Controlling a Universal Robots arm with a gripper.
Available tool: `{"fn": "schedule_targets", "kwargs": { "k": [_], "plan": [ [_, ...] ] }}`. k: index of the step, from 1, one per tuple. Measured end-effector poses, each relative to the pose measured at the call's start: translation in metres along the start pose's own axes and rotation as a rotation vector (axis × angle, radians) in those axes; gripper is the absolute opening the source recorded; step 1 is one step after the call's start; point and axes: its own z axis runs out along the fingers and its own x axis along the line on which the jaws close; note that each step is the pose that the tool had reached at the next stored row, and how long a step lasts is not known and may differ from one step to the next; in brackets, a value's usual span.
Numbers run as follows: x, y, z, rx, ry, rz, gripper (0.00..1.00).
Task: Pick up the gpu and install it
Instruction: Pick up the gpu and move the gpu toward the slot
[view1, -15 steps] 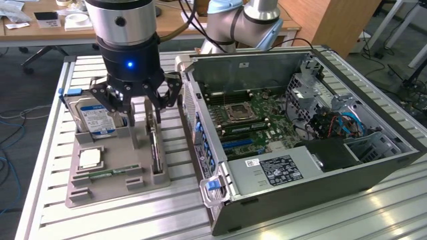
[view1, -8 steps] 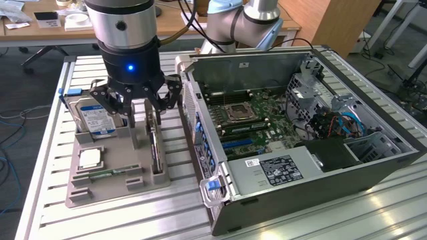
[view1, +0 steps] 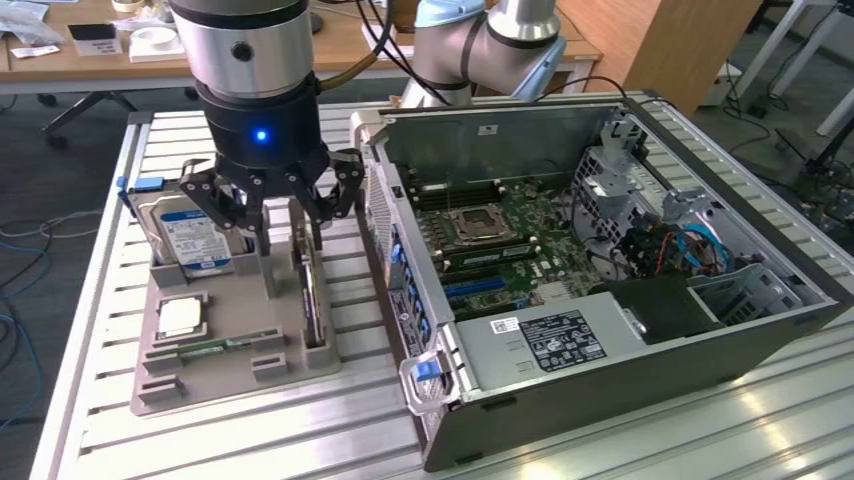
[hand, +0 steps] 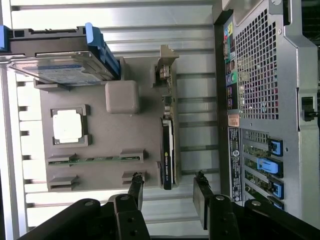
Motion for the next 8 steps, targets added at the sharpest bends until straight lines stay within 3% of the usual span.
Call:
{"fn": "schedule_targets", "kwargs": {
  "k": [8],
  "plan": [
    [0.0001, -0.0003, 0.0052, -0.0001, -0.0001, 0.000, 0.53]
  ]
}}
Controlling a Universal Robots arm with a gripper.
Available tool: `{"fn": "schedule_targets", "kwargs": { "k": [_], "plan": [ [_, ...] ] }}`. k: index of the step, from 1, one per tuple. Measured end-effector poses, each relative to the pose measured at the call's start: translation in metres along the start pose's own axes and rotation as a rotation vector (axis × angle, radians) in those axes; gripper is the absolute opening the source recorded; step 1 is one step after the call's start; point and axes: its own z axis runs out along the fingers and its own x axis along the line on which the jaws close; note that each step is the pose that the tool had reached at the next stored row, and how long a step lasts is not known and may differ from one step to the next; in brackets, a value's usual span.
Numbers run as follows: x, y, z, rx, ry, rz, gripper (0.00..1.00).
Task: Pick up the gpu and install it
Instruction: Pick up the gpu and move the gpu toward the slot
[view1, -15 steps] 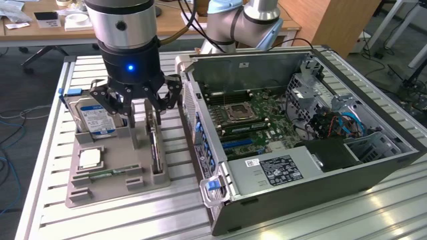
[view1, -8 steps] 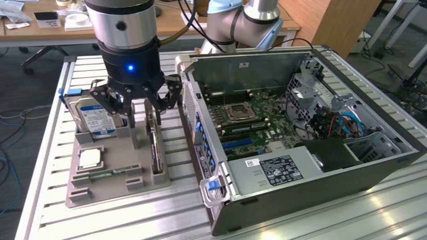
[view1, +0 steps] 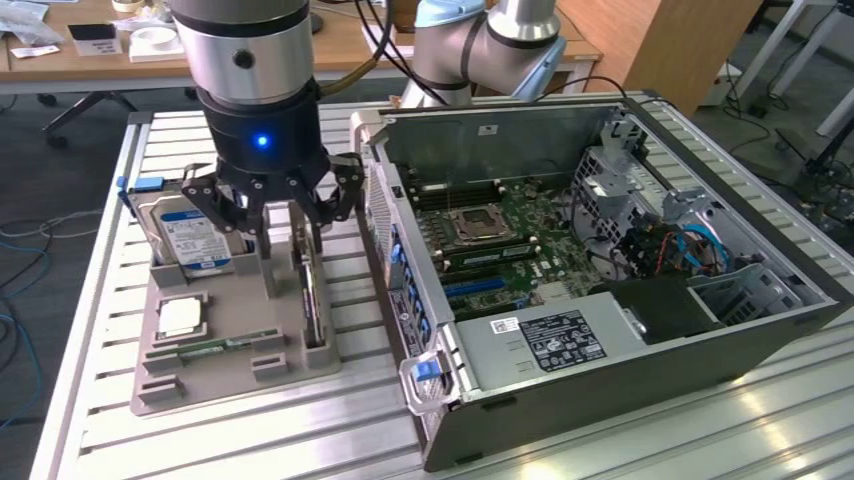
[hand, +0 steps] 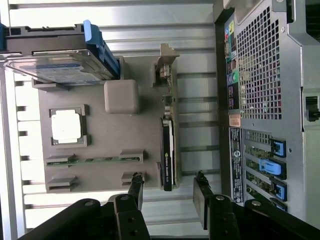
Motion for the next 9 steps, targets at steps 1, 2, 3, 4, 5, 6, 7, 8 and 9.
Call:
{"fn": "schedule_targets", "kwargs": {
  "k": [1, 2, 3, 4, 5, 6, 7, 8, 9],
  "plan": [
    [0.0000, -0.0001, 0.0014, 0.0001, 0.0001, 0.000, 0.53],
    [0.0001, -0.0001, 0.0027, 0.0001, 0.0001, 0.000, 0.53],
    [0.0001, -0.0002, 0.0041, 0.0001, 0.0001, 0.000, 0.53],
    [0.0001, -0.0002, 0.0053, 0.0001, 0.0001, 0.000, 0.53],
    [0.0001, -0.0003, 0.0062, 0.0000, 0.0001, 0.000, 0.53],
    [0.0002, -0.0003, 0.0065, 0.0002, 0.0003, 0.000, 0.53],
    [0.0002, -0.0003, 0.0066, 0.0003, 0.0003, 0.000, 0.53],
    [0.0002, -0.0003, 0.0066, 0.0003, 0.0004, 0.000, 0.53],
    [0.0002, -0.0003, 0.0066, 0.0003, 0.0003, 0.000, 0.53]
  ]
}}
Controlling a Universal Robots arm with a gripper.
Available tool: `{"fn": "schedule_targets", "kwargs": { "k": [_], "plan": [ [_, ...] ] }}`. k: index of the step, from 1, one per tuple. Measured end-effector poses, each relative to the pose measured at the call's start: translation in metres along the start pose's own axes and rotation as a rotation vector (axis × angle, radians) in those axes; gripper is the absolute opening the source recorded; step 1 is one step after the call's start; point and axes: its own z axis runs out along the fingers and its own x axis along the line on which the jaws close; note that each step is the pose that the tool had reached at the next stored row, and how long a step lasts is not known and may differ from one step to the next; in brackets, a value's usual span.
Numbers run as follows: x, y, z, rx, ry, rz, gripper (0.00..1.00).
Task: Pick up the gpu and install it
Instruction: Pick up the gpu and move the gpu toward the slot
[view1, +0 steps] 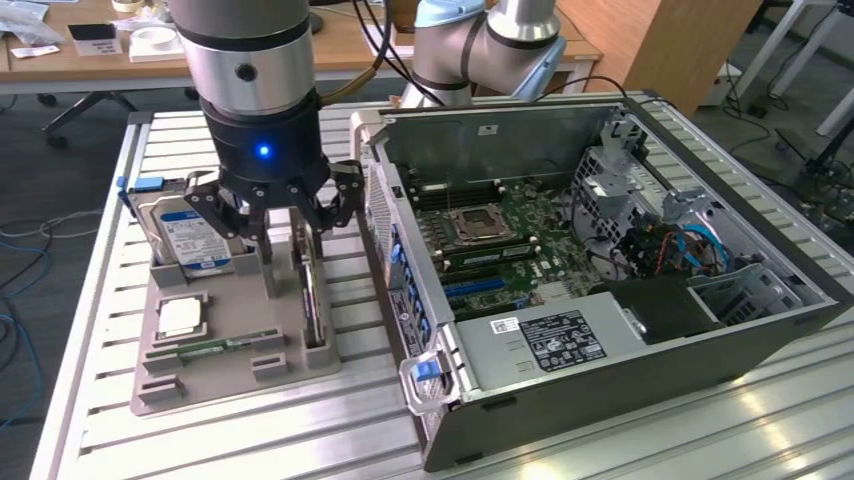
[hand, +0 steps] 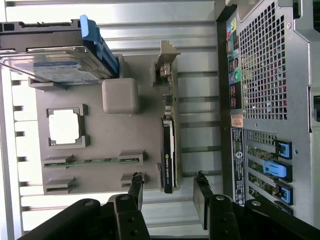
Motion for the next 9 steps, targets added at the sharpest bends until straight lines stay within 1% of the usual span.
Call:
{"fn": "schedule_targets", "kwargs": {
  "k": [9],
  "plan": [
    [0.0000, 0.0000, 0.0002, -0.0002, -0.0002, 0.000, 0.53]
  ]
}}
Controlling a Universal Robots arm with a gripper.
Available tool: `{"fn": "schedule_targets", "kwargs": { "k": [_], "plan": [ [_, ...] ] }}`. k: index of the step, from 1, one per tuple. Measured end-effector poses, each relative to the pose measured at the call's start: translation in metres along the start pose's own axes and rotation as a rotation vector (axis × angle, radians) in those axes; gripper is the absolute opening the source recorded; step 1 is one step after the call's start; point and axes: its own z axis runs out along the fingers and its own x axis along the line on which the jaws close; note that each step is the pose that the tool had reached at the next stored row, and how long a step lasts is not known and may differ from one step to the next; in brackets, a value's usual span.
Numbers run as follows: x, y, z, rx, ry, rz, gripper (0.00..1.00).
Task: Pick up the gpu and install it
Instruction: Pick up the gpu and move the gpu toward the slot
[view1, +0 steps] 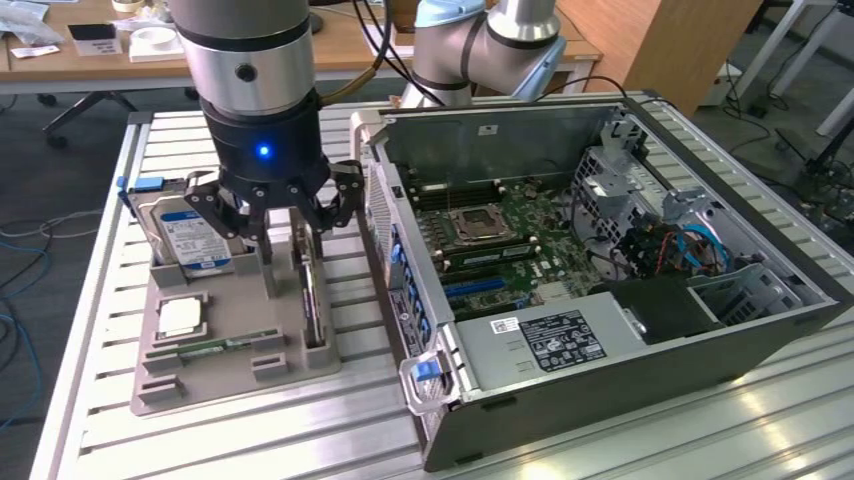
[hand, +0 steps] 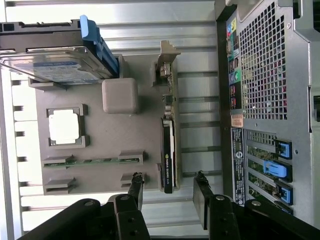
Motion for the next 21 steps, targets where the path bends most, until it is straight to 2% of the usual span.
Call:
{"fn": "schedule_targets", "kwargs": {
  "k": [9, 21],
  "plan": [
    [0.0002, -0.0004, 0.0084, 0.0000, 0.0000, 0.000, 0.53],
    [0.0002, -0.0004, 0.0102, -0.0003, -0.0003, 0.000, 0.53]
  ]
}}
